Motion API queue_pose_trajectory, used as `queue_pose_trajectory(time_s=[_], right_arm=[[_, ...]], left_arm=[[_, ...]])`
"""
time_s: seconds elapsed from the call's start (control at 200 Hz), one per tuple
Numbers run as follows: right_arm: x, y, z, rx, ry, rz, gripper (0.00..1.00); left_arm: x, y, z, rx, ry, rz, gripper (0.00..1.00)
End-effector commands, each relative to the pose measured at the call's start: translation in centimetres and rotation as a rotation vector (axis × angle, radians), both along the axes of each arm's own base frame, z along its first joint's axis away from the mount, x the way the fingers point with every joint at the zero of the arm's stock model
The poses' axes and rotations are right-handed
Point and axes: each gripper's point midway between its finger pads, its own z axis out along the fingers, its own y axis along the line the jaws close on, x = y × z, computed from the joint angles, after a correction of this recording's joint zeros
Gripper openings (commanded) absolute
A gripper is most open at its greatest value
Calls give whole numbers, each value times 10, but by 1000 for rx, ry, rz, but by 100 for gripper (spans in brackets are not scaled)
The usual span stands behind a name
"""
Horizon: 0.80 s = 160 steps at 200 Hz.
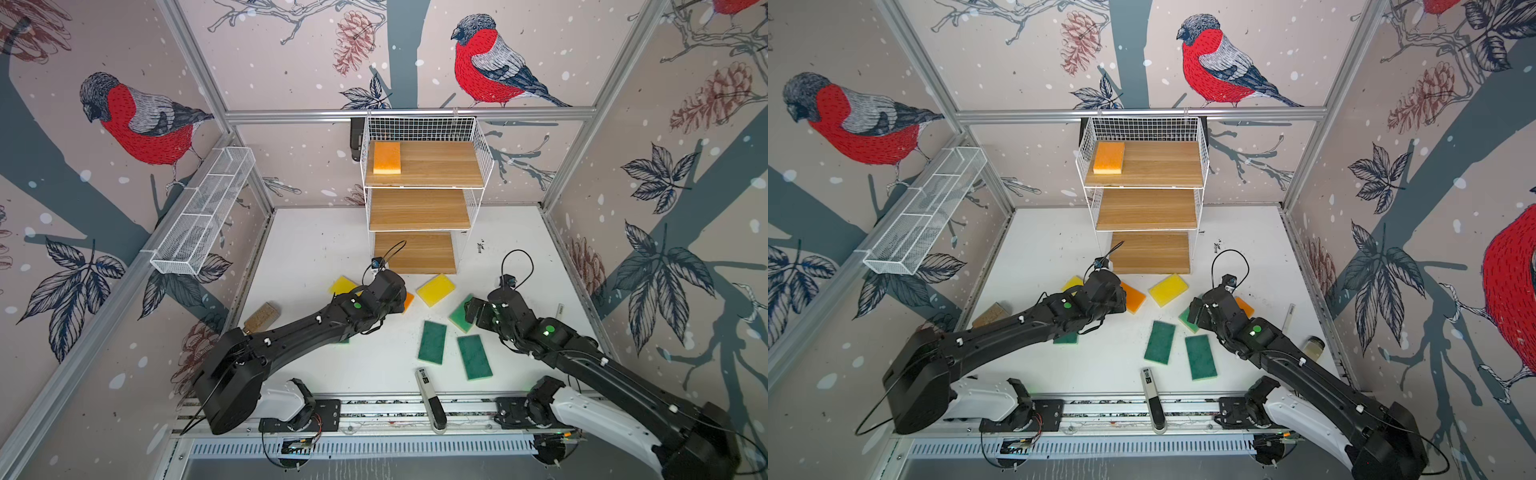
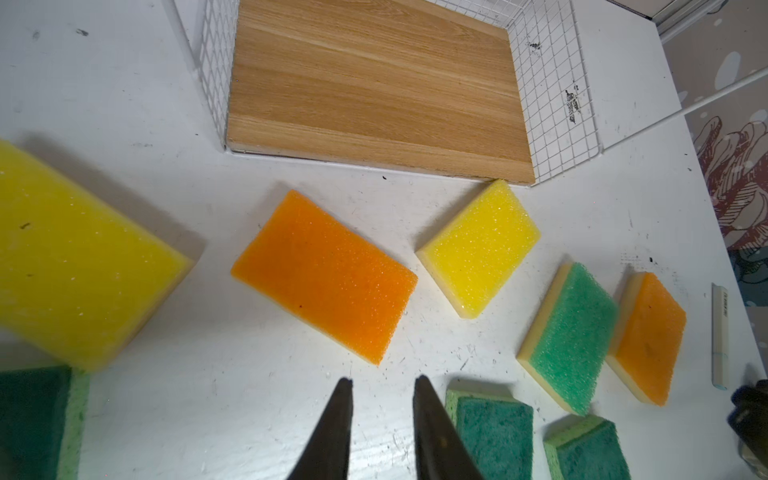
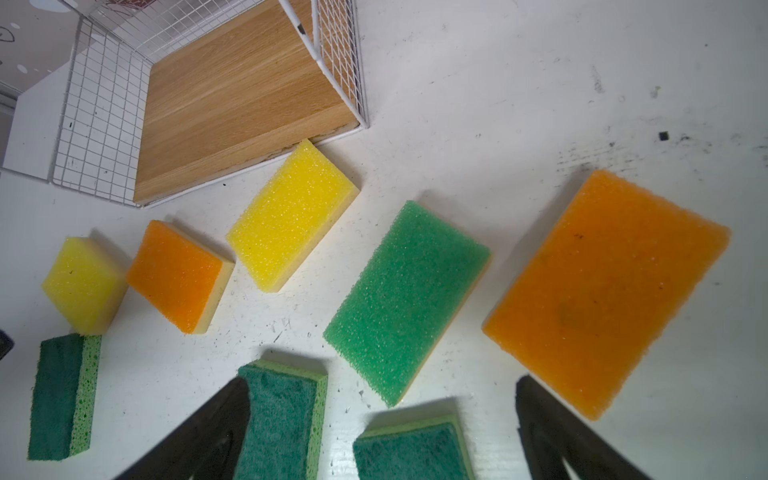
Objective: Place and organize the cleaning sponges onto the shelf
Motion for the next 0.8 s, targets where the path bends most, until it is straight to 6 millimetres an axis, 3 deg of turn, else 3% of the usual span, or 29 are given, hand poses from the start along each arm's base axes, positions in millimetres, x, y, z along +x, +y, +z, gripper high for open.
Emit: queue_pose_trajectory(time_s=[0.0, 0.195, 0.25, 0.285, 0.486, 0.796], right_arm=[[1, 7, 2, 8, -21, 50, 100], [0, 10, -1, 15, -19, 65, 100], [-1, 10, -2, 15, -19, 67, 100], [-1, 10, -3, 14, -19, 67, 100], [-3, 9, -9, 6, -10, 75, 99], [-2, 8, -7, -3, -21, 83, 99]], left_arm=[[17, -16, 8, -23, -59, -11, 27], [33, -36, -4, 3, -42, -23, 26], [33, -39, -15, 21, -23, -35, 26], [40, -47, -8, 12, -34, -44, 26], [52, -60, -31, 81, 13, -55, 25], [60, -68, -57, 128, 58, -47, 23]])
